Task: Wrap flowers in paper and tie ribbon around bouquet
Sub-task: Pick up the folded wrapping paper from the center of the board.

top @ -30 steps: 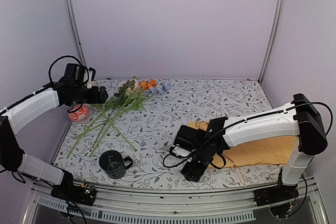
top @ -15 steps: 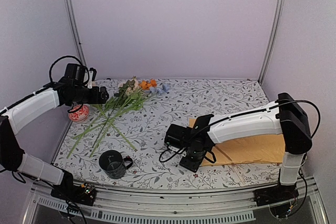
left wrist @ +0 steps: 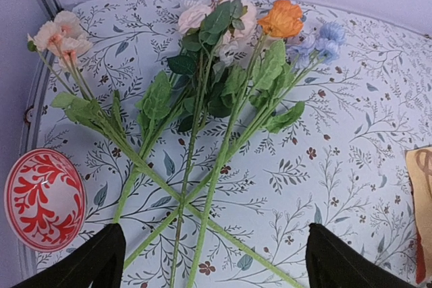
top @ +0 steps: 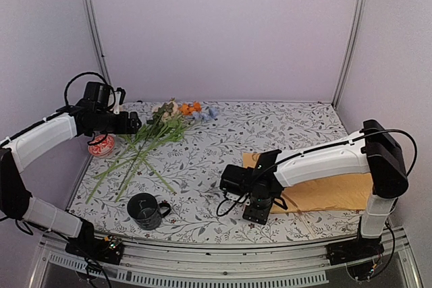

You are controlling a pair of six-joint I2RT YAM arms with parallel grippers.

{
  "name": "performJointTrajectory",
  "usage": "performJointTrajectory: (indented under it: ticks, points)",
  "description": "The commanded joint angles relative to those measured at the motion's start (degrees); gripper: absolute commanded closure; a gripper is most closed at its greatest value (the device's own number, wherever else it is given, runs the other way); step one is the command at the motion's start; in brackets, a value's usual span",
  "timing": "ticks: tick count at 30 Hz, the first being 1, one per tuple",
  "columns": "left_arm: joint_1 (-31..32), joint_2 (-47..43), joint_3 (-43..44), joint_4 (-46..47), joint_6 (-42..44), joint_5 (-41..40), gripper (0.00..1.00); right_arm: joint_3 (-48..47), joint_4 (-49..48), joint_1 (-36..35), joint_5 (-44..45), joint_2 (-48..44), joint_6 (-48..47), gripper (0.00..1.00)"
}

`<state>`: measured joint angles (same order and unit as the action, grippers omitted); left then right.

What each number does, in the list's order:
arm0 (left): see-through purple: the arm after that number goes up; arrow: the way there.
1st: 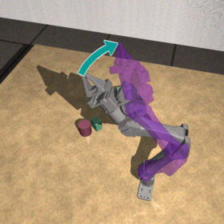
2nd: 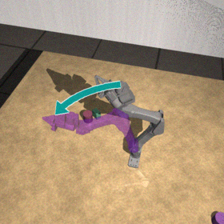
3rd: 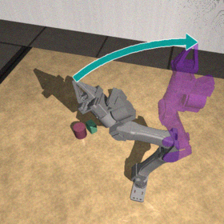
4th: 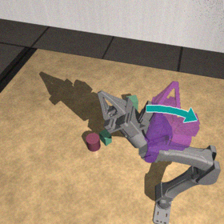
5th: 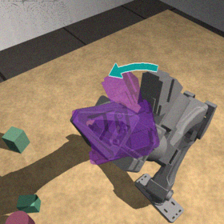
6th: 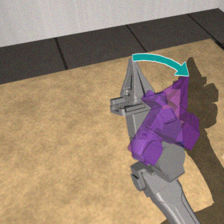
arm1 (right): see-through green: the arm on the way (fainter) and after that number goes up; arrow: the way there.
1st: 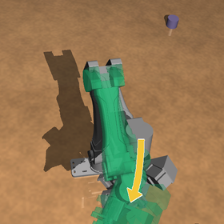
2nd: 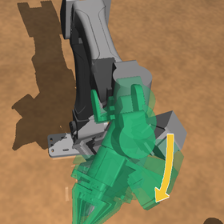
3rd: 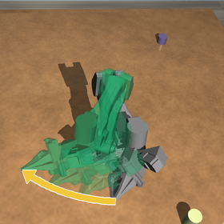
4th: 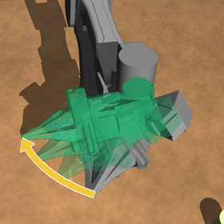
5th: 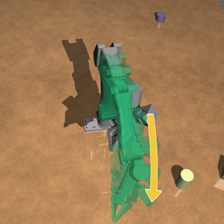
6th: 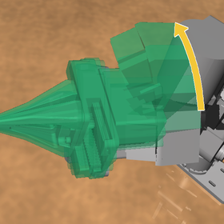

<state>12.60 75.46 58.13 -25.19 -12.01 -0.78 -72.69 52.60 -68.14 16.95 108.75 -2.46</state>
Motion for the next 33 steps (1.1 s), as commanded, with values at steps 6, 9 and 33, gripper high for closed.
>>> performJointTrajectory:
  ticks: [6, 9, 33]
  points:
    - [0.68, 0.24, -0.5, 0.73, 0.67, 1.01, 0.07, 4.13, -0.3, 0.18, 5.54, -1.91, -2.86, 0.3]
    - [0.76, 0.29, -0.47, 0.76, 0.68, 0.98, 0.07, 4.21, -0.52, 0.2, 8.69, 0.17, -3.24, 0.39]
    - [0.75, -0.5, -0.47, 0.76, 0.67, 0.95, 0.07, -5.76, -36.54, 47.2, 2.81, -40.77, 18.5, 1.0]
